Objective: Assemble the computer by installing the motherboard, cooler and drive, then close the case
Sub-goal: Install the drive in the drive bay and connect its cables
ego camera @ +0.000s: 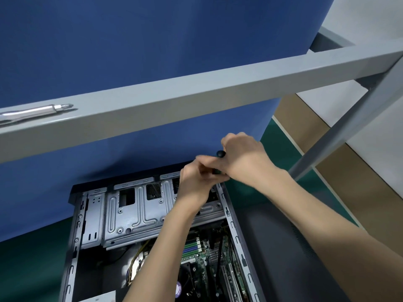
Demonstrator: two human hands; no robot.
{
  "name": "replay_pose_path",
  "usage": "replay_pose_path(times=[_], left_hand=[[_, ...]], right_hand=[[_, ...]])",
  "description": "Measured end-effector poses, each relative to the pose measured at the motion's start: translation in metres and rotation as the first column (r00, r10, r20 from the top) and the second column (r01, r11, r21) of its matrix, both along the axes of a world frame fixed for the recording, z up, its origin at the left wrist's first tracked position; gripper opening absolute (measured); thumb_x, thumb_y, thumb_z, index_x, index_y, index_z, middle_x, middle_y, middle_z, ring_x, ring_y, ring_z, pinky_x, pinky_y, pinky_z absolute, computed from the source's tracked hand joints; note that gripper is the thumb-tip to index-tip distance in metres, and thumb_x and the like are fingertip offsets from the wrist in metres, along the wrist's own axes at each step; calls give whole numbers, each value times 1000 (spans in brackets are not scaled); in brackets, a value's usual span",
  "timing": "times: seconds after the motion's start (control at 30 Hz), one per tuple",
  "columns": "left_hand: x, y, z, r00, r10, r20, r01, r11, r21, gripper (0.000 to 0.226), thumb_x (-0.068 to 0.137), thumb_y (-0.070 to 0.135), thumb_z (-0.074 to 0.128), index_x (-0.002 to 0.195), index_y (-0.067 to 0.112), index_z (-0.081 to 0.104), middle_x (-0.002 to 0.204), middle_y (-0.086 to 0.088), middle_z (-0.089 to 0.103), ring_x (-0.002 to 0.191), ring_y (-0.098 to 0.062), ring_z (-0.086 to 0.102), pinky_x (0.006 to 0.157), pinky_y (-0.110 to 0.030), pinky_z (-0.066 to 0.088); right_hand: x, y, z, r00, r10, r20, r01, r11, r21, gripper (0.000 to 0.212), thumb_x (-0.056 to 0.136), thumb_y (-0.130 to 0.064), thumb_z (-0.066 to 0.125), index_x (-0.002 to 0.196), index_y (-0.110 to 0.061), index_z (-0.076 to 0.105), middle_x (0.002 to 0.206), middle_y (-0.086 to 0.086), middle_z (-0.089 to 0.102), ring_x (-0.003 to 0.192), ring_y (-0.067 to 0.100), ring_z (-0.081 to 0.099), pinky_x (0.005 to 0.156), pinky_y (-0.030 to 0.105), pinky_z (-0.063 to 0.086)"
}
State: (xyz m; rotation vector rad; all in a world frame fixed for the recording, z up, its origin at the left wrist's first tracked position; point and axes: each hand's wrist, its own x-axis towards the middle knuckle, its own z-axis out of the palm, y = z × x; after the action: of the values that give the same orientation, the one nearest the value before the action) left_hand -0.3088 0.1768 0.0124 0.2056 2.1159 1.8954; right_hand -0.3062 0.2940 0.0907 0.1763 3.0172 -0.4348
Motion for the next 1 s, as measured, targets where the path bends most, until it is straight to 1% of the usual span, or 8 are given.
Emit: replay_pose_path(times=[0.23, 0.33, 0.4, 0.53, 0.63, 0.8, 0.9, 1.0], left_hand=[[-2, -5, -2, 999, -43, -24, 42, 997, -62, 28, 63, 15, 82, 82, 26, 66, 76, 3, 57, 70, -5, 57, 62, -15, 44], [-1, 2, -2, 999, 42, -19, -41, 998, 38, 25, 72, -11, 69, 77, 12, 61, 71, -3, 57, 63, -6, 55, 59, -15, 49], [-4, -1, -4, 999, -20, -26, 22, 998, 60, 34, 80, -18, 57, 73, 15, 63, 72, -2, 65, 72, -11, 62, 68, -20, 54], [-1, -4, -7, 990, -142, 9, 143, 990, -22, 25, 67, 17, 79, 89, 22, 69, 87, -2, 69, 86, -17, 65, 79, -28, 53], [0, 2, -8, 1000, 1, 7, 0, 996, -90, 34, 63, 22, 83, 87, 22, 59, 78, 1, 59, 73, -10, 58, 66, -25, 50], [-7, -6, -6, 997, -79, 0, 79, 996, 30, 16, 76, 3, 73, 86, 13, 65, 87, -16, 68, 85, -26, 66, 80, -35, 54], [-1, -2, -5, 995, -104, 7, 104, 993, -63, 30, 66, 23, 80, 93, 20, 69, 88, -11, 67, 85, -24, 64, 77, -34, 52], [-3, 1, -6, 998, -51, -27, 49, 997, -58, 17, 76, 7, 74, 80, 23, 69, 78, 1, 72, 79, -14, 67, 73, -27, 50]], right_hand=[[-1, 3, 0, 1000, -25, 2, 25, 986, -162, 46, 84, -51, 63, 66, -15, 41, 66, 2, 50, 57, 22, 56, 55, 33, 44], [2, -2, -6, 998, -53, -20, 53, 998, 18, 54, 80, -68, 55, 70, -16, 41, 69, -1, 46, 58, 14, 45, 55, 31, 33], [9, 5, -10, 998, 25, -66, -30, 997, -76, 50, 77, -63, 63, 83, -17, 46, 67, -3, 49, 60, 18, 50, 52, 30, 33], [12, 9, -14, 987, -13, -159, -31, 963, -267, 48, 82, -51, 67, 70, -16, 37, 58, 0, 46, 54, 24, 49, 48, 32, 33], [3, 3, -6, 989, -110, -94, 103, 992, -76, 63, 72, -74, 60, 65, -15, 38, 61, -1, 45, 56, 17, 46, 48, 31, 26], [6, 10, -3, 997, 13, -78, -30, 978, -208, 36, 80, -46, 67, 79, -17, 46, 66, 1, 54, 57, 24, 55, 48, 30, 37], [1, 4, -2, 994, -100, -35, 97, 991, -88, 51, 83, -58, 60, 67, -15, 39, 67, 1, 48, 58, 21, 49, 52, 31, 35], [6, 7, -1, 995, -42, -87, 36, 997, -63, 55, 73, -68, 61, 76, -15, 45, 64, -4, 48, 62, 16, 50, 49, 29, 29]])
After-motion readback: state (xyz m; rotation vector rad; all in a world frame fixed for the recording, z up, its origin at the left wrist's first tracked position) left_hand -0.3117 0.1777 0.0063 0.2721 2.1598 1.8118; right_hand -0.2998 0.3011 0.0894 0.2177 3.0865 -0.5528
